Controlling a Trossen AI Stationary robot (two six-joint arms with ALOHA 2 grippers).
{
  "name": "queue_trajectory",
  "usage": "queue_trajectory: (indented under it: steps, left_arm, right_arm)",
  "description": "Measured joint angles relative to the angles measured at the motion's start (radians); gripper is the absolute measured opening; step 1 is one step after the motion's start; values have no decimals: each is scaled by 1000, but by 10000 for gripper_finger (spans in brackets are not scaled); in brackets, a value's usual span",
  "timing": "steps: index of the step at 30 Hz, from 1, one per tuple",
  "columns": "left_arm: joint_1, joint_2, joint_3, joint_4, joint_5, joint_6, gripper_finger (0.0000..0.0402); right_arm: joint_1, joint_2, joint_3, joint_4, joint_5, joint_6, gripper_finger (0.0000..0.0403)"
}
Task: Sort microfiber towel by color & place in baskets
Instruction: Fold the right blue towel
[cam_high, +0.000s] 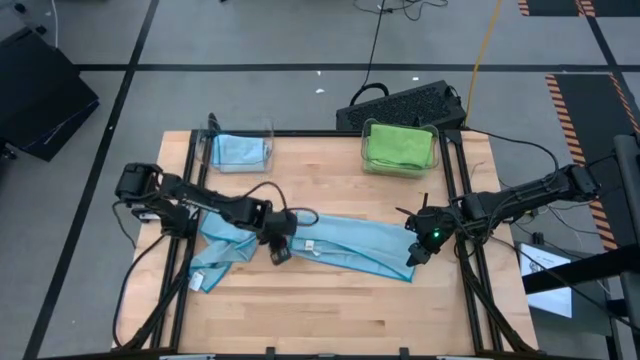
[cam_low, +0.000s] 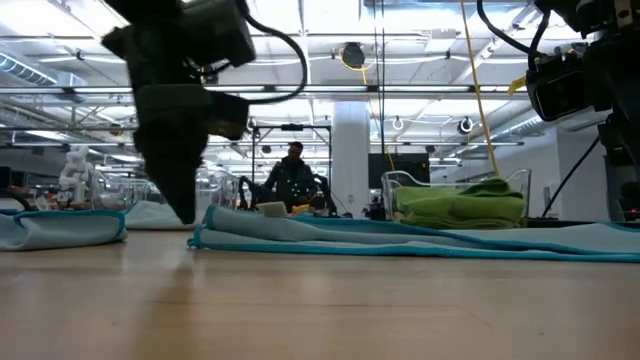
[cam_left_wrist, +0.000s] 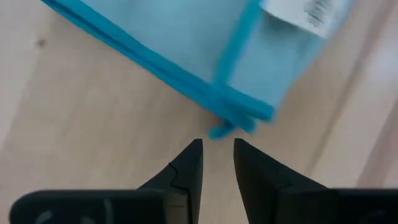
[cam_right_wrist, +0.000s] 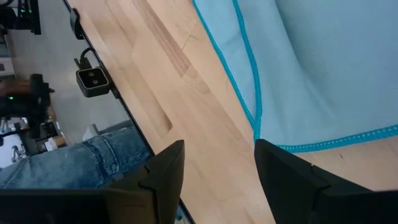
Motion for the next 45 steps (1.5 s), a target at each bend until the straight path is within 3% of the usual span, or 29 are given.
queue_trajectory:
  steps: [8, 17, 20, 25, 28, 32, 35, 38, 45]
  left_arm:
    - [-99, -2, -92, 209, -191, 119, 90]
    - [-70, 5, -186, 335, -192, 163, 90]
    - [-60, 6, -190, 396, -102, 185, 90]
    - [-56, -5, -189, 401, 209, 148, 90]
    - [-23, -65, -179, 324, 252, 119, 90]
    - [21, -176, -179, 262, 197, 112, 90]
    - [39, -231, -178, 261, 27, 113, 90]
    - [44, -219, -177, 311, -79, 127, 90]
    - [29, -104, -176, 395, -67, 108, 90]
  right_arm:
    - [0, 0, 0, 0, -1, -26, 189]
    - [-1, 0, 0, 4, -31, -9, 189]
    - [-1, 0, 0, 8, -31, -7, 189]
    - [-1, 0, 0, 8, -30, 1, 189]
    - [-1, 0, 0, 16, -29, 0, 189]
    - [-1, 0, 0, 10, -29, -15, 189]
    - [-1, 0, 0, 11, -23, -27, 189]
    - [-9, 2, 0, 15, 21, -35, 189]
    - [-57, 25, 0, 59, 78, -44, 166]
